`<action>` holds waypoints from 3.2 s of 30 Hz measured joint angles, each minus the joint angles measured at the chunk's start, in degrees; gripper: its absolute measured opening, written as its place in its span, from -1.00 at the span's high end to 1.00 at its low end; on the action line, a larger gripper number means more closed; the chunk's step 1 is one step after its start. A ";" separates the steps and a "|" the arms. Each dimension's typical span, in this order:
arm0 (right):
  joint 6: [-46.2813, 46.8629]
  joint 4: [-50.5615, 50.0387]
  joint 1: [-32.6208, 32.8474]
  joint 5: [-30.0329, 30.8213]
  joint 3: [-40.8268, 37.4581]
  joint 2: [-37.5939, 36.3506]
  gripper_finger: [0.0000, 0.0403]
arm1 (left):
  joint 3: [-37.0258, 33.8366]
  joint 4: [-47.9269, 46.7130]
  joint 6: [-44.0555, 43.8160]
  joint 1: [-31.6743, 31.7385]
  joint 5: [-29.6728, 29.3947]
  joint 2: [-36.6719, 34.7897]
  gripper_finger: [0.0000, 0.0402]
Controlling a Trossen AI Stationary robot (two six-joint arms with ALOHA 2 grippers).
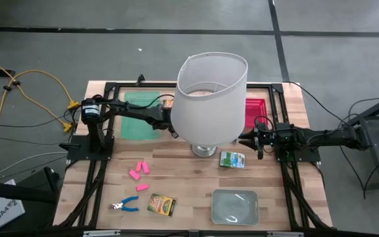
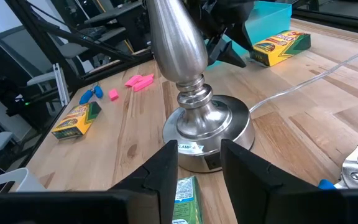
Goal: Pick & Place School Supplies
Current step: Put the yellow crayon box into the green bin
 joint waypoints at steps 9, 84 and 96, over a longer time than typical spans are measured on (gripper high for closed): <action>0.00 0.00 0.00 0.00 0.00 0.00 0.44 | -0.04 -0.05 0.22 -0.64 0.24 0.03 -0.03; -0.01 0.02 -0.01 0.00 -0.02 -0.02 0.44 | 0.07 5.72 35.68 1.09 4.11 0.82 -0.03; 0.00 -0.15 -0.02 -0.09 -0.01 0.00 0.44 | 0.16 7.50 37.62 2.53 3.82 1.88 -0.03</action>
